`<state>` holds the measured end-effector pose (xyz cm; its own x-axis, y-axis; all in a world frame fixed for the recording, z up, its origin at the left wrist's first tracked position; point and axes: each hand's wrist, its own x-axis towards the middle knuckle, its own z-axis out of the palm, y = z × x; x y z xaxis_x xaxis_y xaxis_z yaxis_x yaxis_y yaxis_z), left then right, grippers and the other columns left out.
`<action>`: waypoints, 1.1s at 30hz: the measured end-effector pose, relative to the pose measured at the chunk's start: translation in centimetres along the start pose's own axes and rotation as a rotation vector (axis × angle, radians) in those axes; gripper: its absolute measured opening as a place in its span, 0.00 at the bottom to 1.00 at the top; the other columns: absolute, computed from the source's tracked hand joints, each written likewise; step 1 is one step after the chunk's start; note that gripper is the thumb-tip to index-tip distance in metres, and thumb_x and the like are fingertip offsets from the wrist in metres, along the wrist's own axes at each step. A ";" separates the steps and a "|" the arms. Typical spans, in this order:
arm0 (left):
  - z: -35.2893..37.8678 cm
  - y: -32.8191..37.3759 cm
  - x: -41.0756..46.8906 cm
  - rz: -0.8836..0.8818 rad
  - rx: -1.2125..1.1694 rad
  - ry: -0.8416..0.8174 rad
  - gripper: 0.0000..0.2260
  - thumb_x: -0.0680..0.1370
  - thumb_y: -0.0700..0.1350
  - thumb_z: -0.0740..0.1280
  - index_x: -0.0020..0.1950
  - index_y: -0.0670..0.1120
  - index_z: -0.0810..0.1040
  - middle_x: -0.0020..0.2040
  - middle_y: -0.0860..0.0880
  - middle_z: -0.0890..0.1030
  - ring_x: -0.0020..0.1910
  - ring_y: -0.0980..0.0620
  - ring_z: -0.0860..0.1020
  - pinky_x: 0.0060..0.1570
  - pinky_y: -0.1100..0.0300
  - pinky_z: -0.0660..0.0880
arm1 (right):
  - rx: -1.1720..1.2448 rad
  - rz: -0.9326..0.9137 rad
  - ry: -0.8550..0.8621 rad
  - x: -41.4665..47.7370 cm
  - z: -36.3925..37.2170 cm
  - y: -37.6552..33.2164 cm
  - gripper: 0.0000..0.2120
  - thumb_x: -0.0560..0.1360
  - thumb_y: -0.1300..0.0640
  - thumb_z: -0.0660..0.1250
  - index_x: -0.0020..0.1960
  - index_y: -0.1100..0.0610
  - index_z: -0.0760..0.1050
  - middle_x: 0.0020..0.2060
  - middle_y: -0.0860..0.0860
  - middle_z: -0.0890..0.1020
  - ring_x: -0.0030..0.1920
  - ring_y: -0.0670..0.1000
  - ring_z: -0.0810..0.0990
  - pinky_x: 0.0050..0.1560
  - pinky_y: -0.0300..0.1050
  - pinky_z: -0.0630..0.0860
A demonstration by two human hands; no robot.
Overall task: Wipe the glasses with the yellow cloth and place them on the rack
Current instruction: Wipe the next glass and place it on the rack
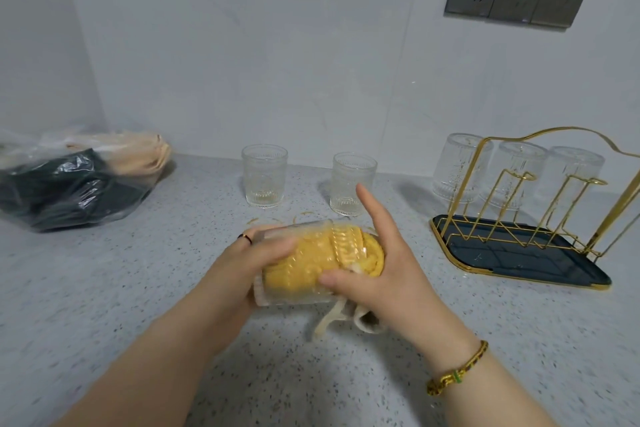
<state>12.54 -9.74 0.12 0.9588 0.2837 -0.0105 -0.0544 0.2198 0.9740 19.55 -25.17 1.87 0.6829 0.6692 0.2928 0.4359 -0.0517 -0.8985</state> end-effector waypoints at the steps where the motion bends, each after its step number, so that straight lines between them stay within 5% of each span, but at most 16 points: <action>1: 0.0 -0.1 0.0 -0.066 -0.050 -0.013 0.21 0.61 0.51 0.72 0.52 0.47 0.78 0.44 0.45 0.85 0.38 0.49 0.84 0.40 0.52 0.81 | -0.044 -0.023 -0.032 -0.1 0.2 0.1 0.44 0.64 0.61 0.74 0.58 0.25 0.52 0.47 0.43 0.76 0.34 0.37 0.76 0.33 0.31 0.74; 4: 0.1 -0.2 -0.1 -0.143 -0.089 -0.037 0.18 0.62 0.54 0.66 0.47 0.47 0.78 0.36 0.48 0.85 0.32 0.50 0.83 0.32 0.55 0.81 | -0.074 -0.028 -0.029 0.0 0.3 0.0 0.44 0.63 0.60 0.75 0.58 0.25 0.52 0.47 0.46 0.77 0.35 0.42 0.78 0.35 0.36 0.77; 8: -0.4 0.2 0.0 -0.003 0.005 -0.161 0.31 0.57 0.51 0.77 0.58 0.50 0.74 0.50 0.49 0.84 0.47 0.51 0.83 0.39 0.59 0.80 | 0.178 0.087 0.099 0.6 -0.6 0.4 0.44 0.48 0.43 0.80 0.58 0.27 0.63 0.62 0.53 0.74 0.57 0.53 0.77 0.61 0.53 0.73; 12: -0.4 0.1 0.0 0.107 0.176 -0.078 0.29 0.52 0.53 0.72 0.52 0.52 0.76 0.46 0.51 0.85 0.44 0.53 0.83 0.35 0.63 0.79 | 0.263 0.144 0.123 0.5 -1.1 0.2 0.44 0.47 0.46 0.78 0.60 0.34 0.65 0.59 0.56 0.77 0.57 0.55 0.77 0.64 0.55 0.70; 15: -0.3 -0.3 0.3 0.047 0.147 -0.006 0.23 0.58 0.54 0.76 0.49 0.47 0.77 0.40 0.46 0.84 0.33 0.51 0.83 0.27 0.63 0.78 | 0.073 0.048 0.065 0.4 -0.6 0.0 0.39 0.60 0.54 0.78 0.58 0.30 0.59 0.53 0.48 0.77 0.48 0.39 0.79 0.51 0.37 0.76; 18: -0.1 -0.3 0.4 -0.049 0.111 -0.009 0.23 0.62 0.62 0.61 0.48 0.48 0.76 0.35 0.45 0.84 0.29 0.50 0.83 0.28 0.62 0.79 | -0.045 -0.014 0.039 0.2 -0.2 0.0 0.38 0.64 0.60 0.75 0.57 0.31 0.57 0.46 0.47 0.76 0.37 0.37 0.76 0.38 0.29 0.73; 21: -0.2 -0.5 0.4 -0.042 0.088 -0.060 0.24 0.61 0.60 0.64 0.54 0.50 0.74 0.48 0.47 0.84 0.40 0.51 0.84 0.39 0.60 0.81 | 0.039 0.027 0.096 0.4 -0.2 0.4 0.33 0.62 0.56 0.76 0.56 0.32 0.63 0.53 0.49 0.77 0.47 0.39 0.79 0.49 0.35 0.76; 23: -0.5 -0.4 0.5 0.028 0.080 -0.076 0.29 0.63 0.53 0.75 0.61 0.54 0.70 0.57 0.51 0.79 0.48 0.54 0.83 0.46 0.58 0.81 | 0.103 0.106 0.127 0.6 -0.4 0.9 0.32 0.55 0.47 0.76 0.55 0.34 0.67 0.61 0.52 0.75 0.59 0.51 0.76 0.62 0.50 0.73; 25: -1.0 -0.3 0.6 0.075 0.150 -0.058 0.35 0.57 0.50 0.77 0.62 0.59 0.69 0.59 0.52 0.79 0.52 0.53 0.81 0.51 0.54 0.79 | 0.163 0.163 0.142 0.5 -0.3 0.8 0.31 0.51 0.44 0.74 0.52 0.35 0.70 0.60 0.56 0.75 0.59 0.57 0.76 0.63 0.55 0.71; 28: -1.2 -0.4 0.8 0.087 0.198 -0.038 0.36 0.52 0.54 0.72 0.60 0.53 0.72 0.44 0.54 0.85 0.43 0.53 0.84 0.39 0.59 0.79 | 0.093 0.117 0.142 0.4 -0.6 0.5 0.27 0.59 0.48 0.75 0.54 0.36 0.69 0.57 0.51 0.77 0.57 0.48 0.77 0.58 0.42 0.74; 30: -0.9 -0.5 0.8 0.031 0.198 -0.004 0.31 0.56 0.56 0.74 0.56 0.48 0.74 0.34 0.52 0.85 0.34 0.51 0.83 0.29 0.61 0.78 | 0.022 0.052 0.121 0.1 -0.5 -0.1 0.28 0.64 0.55 0.74 0.56 0.36 0.66 0.50 0.44 0.76 0.44 0.33 0.77 0.43 0.28 0.73; 33: -0.2 -0.4 0.6 -0.075 0.131 -0.017 0.25 0.63 0.62 0.64 0.49 0.44 0.76 0.27 0.46 0.80 0.23 0.51 0.78 0.22 0.63 0.76 | -0.101 -0.035 0.069 -0.2 -0.1 -0.7 0.32 0.64 0.58 0.74 0.55 0.32 0.62 0.40 0.46 0.76 0.34 0.40 0.76 0.37 0.36 0.76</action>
<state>13.05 -9.46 -0.37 0.9635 0.2550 -0.0817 0.0535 0.1157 0.9918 19.12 -25.35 2.44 0.7033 0.6197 0.3482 0.5145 -0.1057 -0.8509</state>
